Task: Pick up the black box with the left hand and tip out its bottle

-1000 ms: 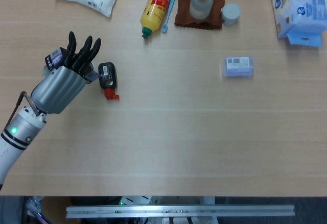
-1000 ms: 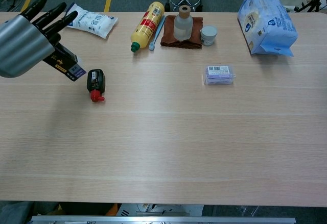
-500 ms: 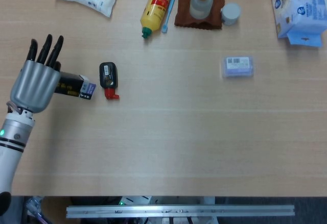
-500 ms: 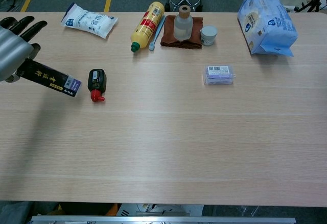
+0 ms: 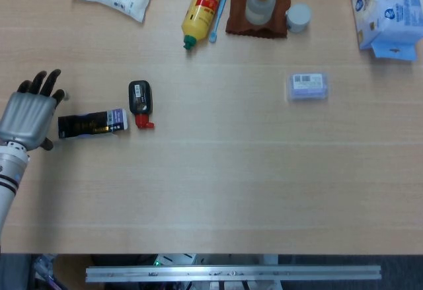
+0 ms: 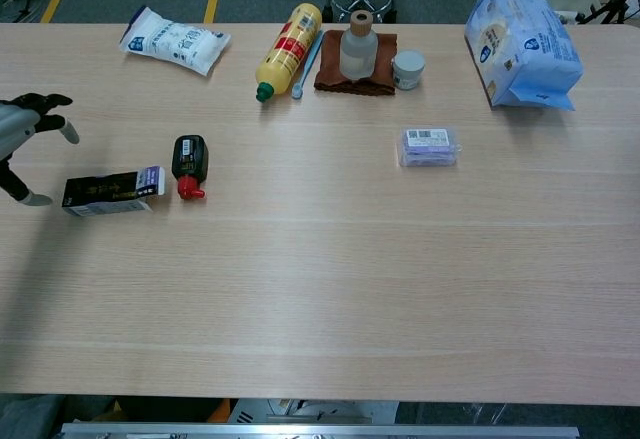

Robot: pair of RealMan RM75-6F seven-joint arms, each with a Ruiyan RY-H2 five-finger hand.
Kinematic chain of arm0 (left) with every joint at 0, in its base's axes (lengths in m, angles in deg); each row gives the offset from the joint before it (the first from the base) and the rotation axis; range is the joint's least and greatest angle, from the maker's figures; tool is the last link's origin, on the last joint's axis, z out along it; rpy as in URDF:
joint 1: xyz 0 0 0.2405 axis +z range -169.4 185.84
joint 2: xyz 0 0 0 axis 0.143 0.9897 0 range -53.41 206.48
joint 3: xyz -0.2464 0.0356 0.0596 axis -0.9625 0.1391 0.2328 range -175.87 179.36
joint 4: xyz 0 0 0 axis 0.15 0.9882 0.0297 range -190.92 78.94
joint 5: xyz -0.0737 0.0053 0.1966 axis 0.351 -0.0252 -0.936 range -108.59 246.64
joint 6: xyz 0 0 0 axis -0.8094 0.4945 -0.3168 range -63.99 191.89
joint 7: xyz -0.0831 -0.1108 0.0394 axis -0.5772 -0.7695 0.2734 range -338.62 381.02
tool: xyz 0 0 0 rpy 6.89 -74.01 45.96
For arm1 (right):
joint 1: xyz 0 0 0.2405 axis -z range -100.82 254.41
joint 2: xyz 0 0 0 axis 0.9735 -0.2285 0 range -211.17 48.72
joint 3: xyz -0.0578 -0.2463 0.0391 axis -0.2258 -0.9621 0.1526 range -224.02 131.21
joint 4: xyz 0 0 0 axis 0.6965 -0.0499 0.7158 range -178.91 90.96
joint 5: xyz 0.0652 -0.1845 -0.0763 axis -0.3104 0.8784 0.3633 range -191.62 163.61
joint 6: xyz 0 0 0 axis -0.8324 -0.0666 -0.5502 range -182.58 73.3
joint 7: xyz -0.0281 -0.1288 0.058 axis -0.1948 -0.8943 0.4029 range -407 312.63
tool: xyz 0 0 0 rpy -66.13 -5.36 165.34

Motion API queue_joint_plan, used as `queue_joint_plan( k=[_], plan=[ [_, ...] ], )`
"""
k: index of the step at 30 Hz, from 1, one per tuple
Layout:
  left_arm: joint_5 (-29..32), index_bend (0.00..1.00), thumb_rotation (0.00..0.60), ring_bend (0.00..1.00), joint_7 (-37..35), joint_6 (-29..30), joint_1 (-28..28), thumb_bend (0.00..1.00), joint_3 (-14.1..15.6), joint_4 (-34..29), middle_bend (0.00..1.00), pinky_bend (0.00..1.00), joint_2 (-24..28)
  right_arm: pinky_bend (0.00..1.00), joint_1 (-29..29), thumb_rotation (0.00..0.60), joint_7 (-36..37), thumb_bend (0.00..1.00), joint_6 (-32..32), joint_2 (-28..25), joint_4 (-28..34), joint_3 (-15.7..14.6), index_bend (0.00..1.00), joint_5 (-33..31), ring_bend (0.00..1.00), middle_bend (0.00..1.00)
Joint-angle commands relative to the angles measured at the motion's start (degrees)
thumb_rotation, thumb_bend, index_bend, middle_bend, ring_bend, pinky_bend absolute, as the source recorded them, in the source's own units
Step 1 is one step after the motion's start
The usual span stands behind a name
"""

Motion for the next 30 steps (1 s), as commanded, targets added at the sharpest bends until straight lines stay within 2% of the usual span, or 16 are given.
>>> queue_joint_plan(
  k=[1,5,7,10,13,18,23,30],
  plan=[
    [-1.47,0.15,0.6,0.0,-5.48,-0.4,0.51,0.03,0.29,0.37,0.0,0.15,1.4,0.16,0.2,0.6,0.06,0.21,0.36,-0.15,0.19,-0.04,0.1,0.17,0.03,0.1],
    [-8.8,0.16,0.6,0.0,-12.95,7.03,3.57,0.03,0.55,1.34,0.0,0.15,1.77,0.16,1.03,0.6,-0.32,0.21,1.68,-0.62,1.18,-0.53,0.1,1.07,0.03,0.1],
    [-13.29,0.21,0.6,0.01,-16.22,14.6,6.35,0.03,0.63,2.82,0.01,0.17,0.96,0.16,1.77,0.6,-1.12,0.21,2.62,-0.92,1.97,-1.09,0.1,1.73,0.03,0.1],
    [-18.37,0.31,0.6,0.07,-18.3,24.09,10.17,0.03,1.53,5.51,0.08,0.22,-0.14,0.16,3.0,0.6,-3.27,0.21,3.58,-1.55,3.69,-2.38,0.1,2.75,0.03,0.1],
    [-20.48,0.33,0.6,0.11,-18.29,30.5,13.58,0.03,2.44,6.74,0.12,0.23,-0.45,0.16,4.33,0.6,-6.69,0.21,4.43,-2.11,5.96,-3.99,0.1,4.04,0.03,0.11],
    [-22.86,0.34,0.6,0.11,-19.98,39.16,18.66,0.03,3.48,9.73,0.13,0.23,-1.47,0.16,6.87,0.6,-11.86,0.21,6.8,-2.33,9.79,-6.29,0.11,6.36,0.03,0.12],
    [-24.0,0.36,0.6,0.11,-23.06,44.85,21.9,0.03,3.29,12.41,0.13,0.23,-2.91,0.16,8.01,0.6,-13.05,0.21,8.12,-2.18,11.4,-6.74,0.13,7.27,0.03,0.13],
    [-24.31,0.36,0.6,0.11,-22.85,44.54,22.54,0.03,3.1,13.62,0.13,0.23,-3.45,0.16,7.31,0.6,-11.98,0.21,5.95,-1.44,10.64,-6.27,0.13,6.01,0.03,0.13]
  ],
)
